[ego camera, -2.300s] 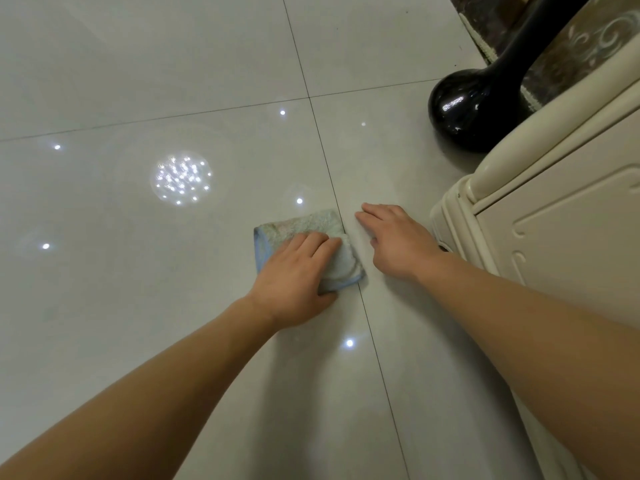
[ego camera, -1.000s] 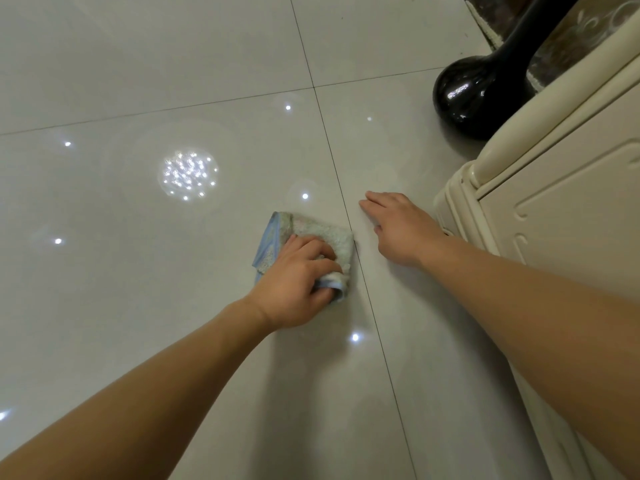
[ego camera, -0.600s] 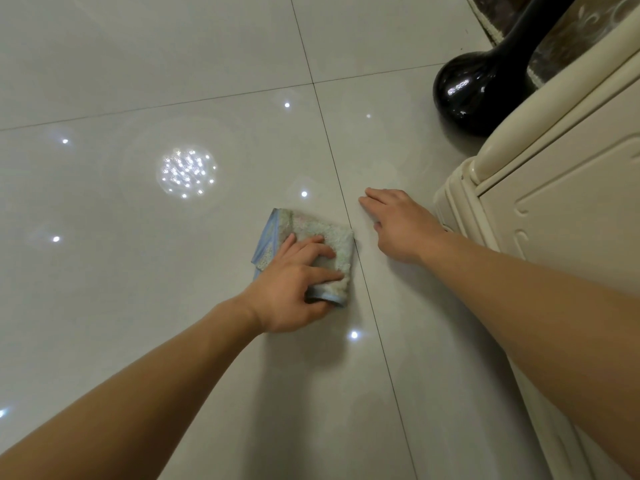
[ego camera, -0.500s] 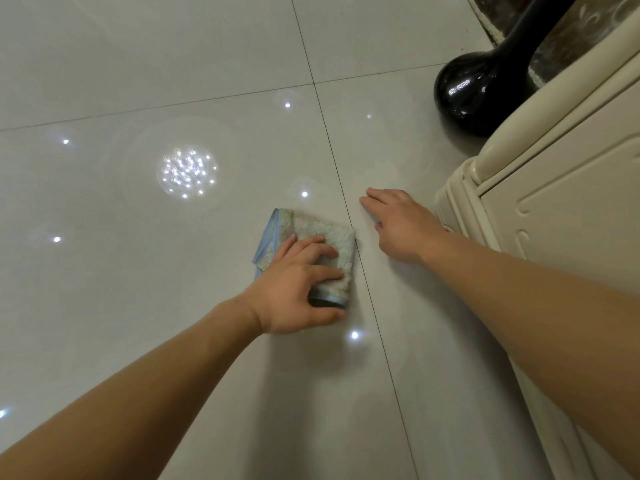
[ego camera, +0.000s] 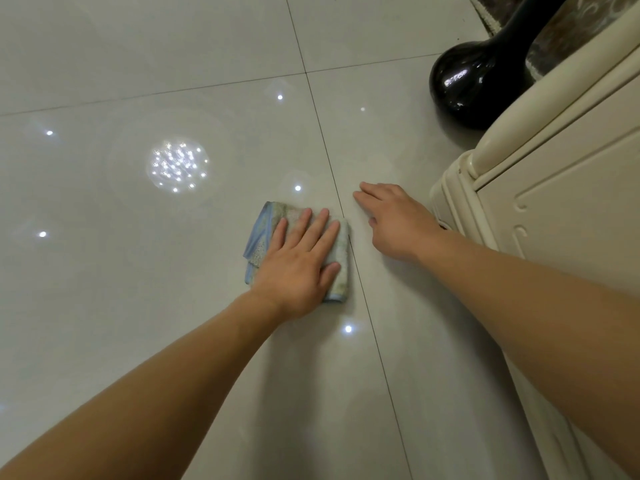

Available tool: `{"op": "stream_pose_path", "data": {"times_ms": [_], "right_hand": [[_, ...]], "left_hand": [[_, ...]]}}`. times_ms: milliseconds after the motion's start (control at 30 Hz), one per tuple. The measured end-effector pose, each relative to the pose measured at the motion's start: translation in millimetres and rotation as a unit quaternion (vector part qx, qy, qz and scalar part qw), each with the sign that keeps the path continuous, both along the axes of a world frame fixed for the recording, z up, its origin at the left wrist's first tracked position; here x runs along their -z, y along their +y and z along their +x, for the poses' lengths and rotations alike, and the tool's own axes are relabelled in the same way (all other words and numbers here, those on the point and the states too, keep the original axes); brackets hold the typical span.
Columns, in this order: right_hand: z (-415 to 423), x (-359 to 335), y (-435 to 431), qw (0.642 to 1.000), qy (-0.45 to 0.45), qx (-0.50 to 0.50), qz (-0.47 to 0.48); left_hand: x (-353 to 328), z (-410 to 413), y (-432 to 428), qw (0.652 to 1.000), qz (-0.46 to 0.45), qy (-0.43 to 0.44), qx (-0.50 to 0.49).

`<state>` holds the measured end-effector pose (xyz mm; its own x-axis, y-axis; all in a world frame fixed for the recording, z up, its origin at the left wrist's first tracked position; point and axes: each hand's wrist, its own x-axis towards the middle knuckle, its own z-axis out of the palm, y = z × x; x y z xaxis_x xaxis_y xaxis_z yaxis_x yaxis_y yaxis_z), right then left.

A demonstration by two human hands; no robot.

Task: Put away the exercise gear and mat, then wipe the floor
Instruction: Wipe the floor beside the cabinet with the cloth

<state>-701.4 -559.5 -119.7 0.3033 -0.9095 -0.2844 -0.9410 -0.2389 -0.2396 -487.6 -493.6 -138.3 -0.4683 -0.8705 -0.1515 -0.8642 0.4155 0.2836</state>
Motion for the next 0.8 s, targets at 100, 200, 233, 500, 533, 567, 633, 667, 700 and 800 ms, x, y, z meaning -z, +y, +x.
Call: {"op": "stream_pose_path", "data": {"times_ms": [100,200,233,500,533,567,633,667,700,800], "right_hand": [[0,-2,-1,1.0,-0.001,0.002,0.001],[2,-4,-1,1.0,-0.001,0.006,0.003],[3,-4,-1,1.0,-0.001,0.008,0.004],[6,-9,2,1.0,0.009,0.005,0.019],[8,-10,2,1.0,0.011,0.006,0.022],[10,-11,3,1.0,0.013,0.01,0.025],[14,-15,4,0.999,0.018,0.017,0.028],[17,-16,5,0.999,0.02,0.018,0.027],[20,-17,7,0.999,0.022,0.017,0.025],[28,-18,10,0.999,0.023,0.007,0.034]], "left_hand": [[1,-5,-4,1.0,-0.003,-0.017,-0.016],[0,-15,-12,0.998,0.002,-0.021,-0.052],[0,-20,-16,0.997,0.006,-0.023,-0.07],[3,-28,-24,0.996,-0.017,-0.038,-0.078],[3,-28,-24,0.996,-0.016,-0.041,-0.084],[4,-27,-24,0.995,-0.019,-0.042,-0.087],[4,-23,-24,0.995,-0.021,-0.041,-0.084],[3,-18,-24,0.996,-0.021,-0.042,-0.081],[3,-11,-23,0.996,-0.022,-0.044,-0.08],[4,15,-23,0.995,-0.025,-0.056,-0.082]]}}
